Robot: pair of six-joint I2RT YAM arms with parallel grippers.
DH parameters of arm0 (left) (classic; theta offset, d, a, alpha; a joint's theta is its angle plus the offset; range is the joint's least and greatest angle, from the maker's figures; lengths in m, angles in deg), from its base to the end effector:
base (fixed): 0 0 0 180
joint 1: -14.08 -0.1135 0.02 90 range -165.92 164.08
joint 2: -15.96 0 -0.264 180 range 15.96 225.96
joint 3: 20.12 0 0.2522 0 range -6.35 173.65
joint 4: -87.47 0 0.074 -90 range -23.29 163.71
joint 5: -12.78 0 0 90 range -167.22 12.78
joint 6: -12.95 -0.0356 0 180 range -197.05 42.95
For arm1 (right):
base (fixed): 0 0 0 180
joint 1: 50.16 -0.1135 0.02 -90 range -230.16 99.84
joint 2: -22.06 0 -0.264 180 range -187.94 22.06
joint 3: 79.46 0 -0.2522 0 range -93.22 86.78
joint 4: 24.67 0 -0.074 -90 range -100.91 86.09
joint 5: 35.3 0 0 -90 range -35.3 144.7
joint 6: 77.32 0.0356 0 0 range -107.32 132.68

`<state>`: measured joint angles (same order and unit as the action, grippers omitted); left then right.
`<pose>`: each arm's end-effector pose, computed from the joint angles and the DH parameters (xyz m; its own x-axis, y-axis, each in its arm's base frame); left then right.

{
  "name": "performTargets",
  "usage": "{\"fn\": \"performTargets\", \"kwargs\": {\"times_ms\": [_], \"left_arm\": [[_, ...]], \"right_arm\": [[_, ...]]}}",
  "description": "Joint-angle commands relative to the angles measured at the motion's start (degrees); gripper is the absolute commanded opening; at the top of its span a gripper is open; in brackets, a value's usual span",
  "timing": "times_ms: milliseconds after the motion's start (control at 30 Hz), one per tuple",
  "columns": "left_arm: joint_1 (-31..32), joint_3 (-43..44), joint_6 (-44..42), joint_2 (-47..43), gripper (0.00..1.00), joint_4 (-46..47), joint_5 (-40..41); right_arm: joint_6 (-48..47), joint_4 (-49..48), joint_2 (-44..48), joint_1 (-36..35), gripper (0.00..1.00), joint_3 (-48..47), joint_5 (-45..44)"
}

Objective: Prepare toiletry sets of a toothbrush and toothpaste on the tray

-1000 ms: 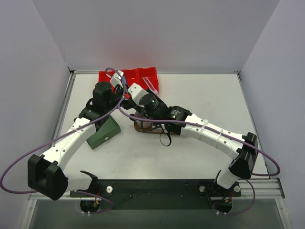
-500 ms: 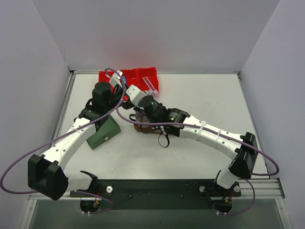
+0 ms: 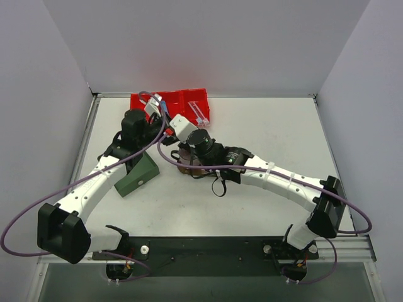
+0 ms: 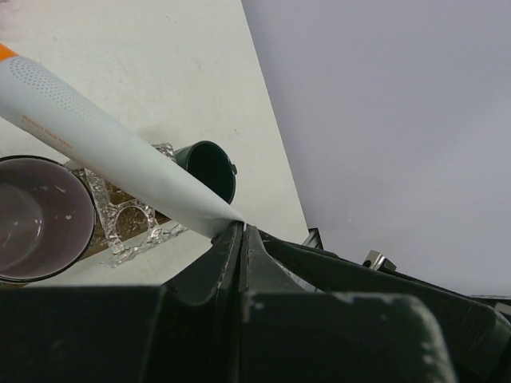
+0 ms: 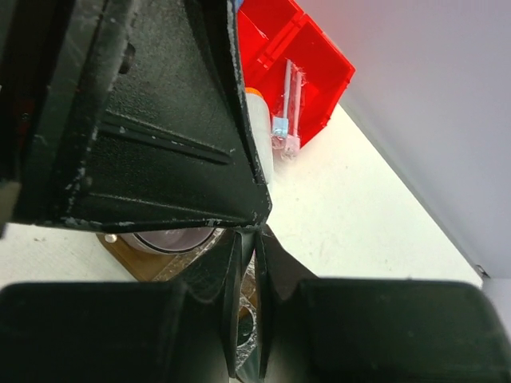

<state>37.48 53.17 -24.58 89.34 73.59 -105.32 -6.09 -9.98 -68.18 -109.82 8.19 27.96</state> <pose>0.2677 -0.1341 0.3406 -0.7455 -0.4397 -0.5010 0.2933 0.4586 -0.8388 0.2039 0.3167 0.3637 0.0725 -0.4451 -0.8926 -0.5551 0.7255 -0.4068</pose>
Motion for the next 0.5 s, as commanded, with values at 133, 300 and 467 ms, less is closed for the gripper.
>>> {"fn": "performTargets", "kwargs": {"times_ms": [133, 300, 467], "left_arm": [[-2.2, 2.0, -1.7, -3.2, 0.32, 10.8, -6.8], [-5.6, 1.9, -3.2, -3.9, 0.55, 11.1, -7.1], [-7.1, 2.2, -6.0, -4.0, 0.65, 11.5, -7.6]], "right_arm": [[6.4, 1.8, 7.4, 5.1, 0.00, 2.9, 3.7], [9.3, 3.7, 10.6, 7.0, 0.00, 3.5, 7.0], [12.3, 4.9, 14.8, 9.7, 0.00, 5.2, 11.2]]}}
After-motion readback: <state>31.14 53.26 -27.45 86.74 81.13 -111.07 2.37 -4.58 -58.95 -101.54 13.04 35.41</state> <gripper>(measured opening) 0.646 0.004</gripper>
